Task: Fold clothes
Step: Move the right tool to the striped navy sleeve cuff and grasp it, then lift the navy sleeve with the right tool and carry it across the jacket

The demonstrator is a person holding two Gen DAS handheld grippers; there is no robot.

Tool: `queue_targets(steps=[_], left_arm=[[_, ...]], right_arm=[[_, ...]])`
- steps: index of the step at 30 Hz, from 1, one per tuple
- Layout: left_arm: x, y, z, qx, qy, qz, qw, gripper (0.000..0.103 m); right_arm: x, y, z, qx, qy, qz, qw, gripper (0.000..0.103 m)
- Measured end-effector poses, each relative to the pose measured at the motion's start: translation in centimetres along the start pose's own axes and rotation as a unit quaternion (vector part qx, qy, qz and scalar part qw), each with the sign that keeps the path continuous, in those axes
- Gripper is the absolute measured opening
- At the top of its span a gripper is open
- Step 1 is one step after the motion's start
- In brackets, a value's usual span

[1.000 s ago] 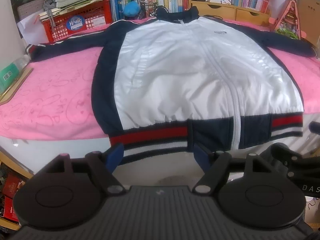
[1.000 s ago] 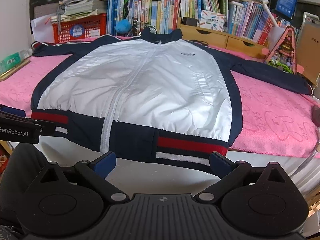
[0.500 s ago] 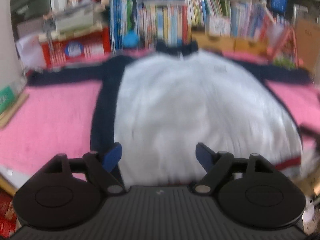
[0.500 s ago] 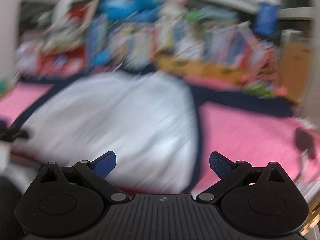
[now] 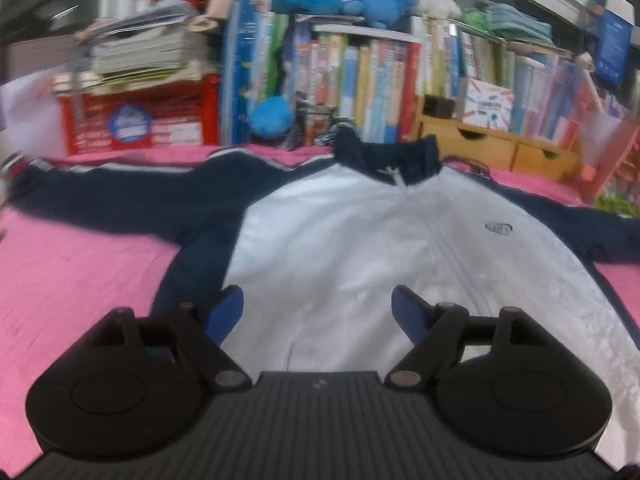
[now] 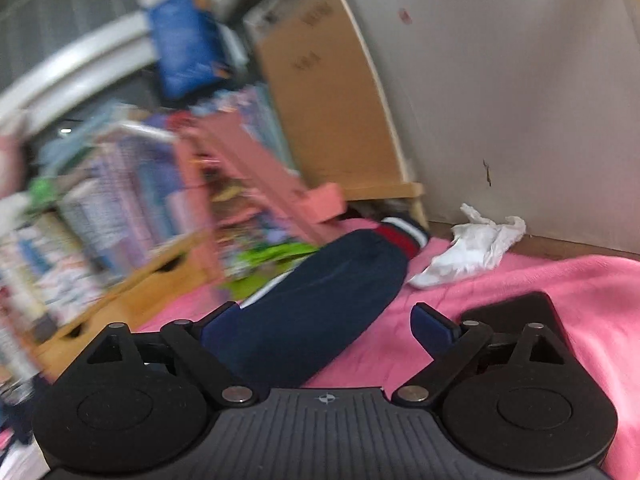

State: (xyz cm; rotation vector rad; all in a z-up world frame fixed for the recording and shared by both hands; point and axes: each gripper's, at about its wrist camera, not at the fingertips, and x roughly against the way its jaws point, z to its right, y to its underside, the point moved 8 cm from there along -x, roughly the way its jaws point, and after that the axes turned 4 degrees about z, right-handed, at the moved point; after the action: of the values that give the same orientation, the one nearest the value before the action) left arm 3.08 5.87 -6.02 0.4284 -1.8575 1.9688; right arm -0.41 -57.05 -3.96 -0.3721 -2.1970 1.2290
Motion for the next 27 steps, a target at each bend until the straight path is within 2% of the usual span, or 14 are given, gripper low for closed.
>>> queue_targets(steps=[5, 6, 7, 10, 11, 12, 14, 18, 21, 22, 23, 25, 26, 27], left_arm=[[-3.8, 0.1, -2.0, 0.028, 0.012, -0.049, 0.9983, 0.081], [-4.5, 0.4, -2.5, 0.040, 0.009, -0.063, 0.9972, 0.081], [-4.8, 0.5, -2.8, 0.045, 0.007, -0.070, 0.9965, 0.081], [-5.1, 0.5, -2.7, 0.021, -0.006, -0.082, 0.9964, 0.081], [-5.2, 0.4, -2.6, 0.014, -0.008, -0.089, 0.9959, 0.081], [-5.3, 0.4, -2.5, 0.008, -0.010, -0.096, 0.9953, 0.081], [-5.5, 0.3, -2.6, 0.009, -0.005, -0.103, 0.9947, 0.081], [-5.8, 0.0, -3.4, 0.029, 0.009, -0.084, 0.9960, 0.081], [-5.8, 0.0, -4.0, 0.039, 0.028, -0.060, 0.9970, 0.081], [-5.7, 0.1, -4.1, 0.034, 0.032, -0.052, 0.9976, 0.081], [-5.6, 0.3, -4.2, 0.028, 0.035, -0.041, 0.9982, 0.082], [-5.5, 0.7, -4.2, 0.027, 0.037, -0.029, 0.9985, 0.083], [-5.4, 0.7, -4.1, 0.030, 0.036, -0.026, 0.9985, 0.083], [-5.4, 0.7, -4.1, 0.029, 0.035, -0.027, 0.9986, 0.085]], right_arm=[[-9.2, -1.8, -0.3, 0.048, 0.077, -0.027, 0.996, 0.092], [-10.4, -1.7, -0.3, 0.056, 0.091, -0.037, 0.994, 0.087], [-11.6, -1.6, -0.2, 0.063, 0.105, -0.047, 0.991, 0.080], [-13.1, -1.6, -0.2, 0.076, 0.135, -0.062, 0.986, 0.047], [-12.9, -1.8, -0.2, 0.072, 0.140, -0.064, 0.986, 0.026], [-12.2, -2.1, -0.4, 0.056, 0.134, -0.066, 0.987, 0.015], [-10.0, -3.3, -1.8, 0.043, 0.109, -0.053, 0.992, 0.008], [-4.2, -5.6, -8.6, 0.071, 0.017, 0.000, 0.997, 0.006], [1.0, -5.3, -16.4, 0.101, -0.102, 0.029, 0.989, 0.006], [1.7, -4.9, -17.4, 0.106, -0.121, 0.031, 0.987, 0.006], [1.2, -4.5, -16.0, 0.096, -0.108, 0.027, 0.989, 0.010], [0.2, -3.8, -13.4, 0.077, -0.081, 0.020, 0.993, 0.039], [-0.3, -3.4, -12.0, 0.068, -0.068, 0.017, 0.995, 0.078], [-0.8, -3.0, -10.7, 0.058, -0.054, 0.013, 0.997, 0.089]])
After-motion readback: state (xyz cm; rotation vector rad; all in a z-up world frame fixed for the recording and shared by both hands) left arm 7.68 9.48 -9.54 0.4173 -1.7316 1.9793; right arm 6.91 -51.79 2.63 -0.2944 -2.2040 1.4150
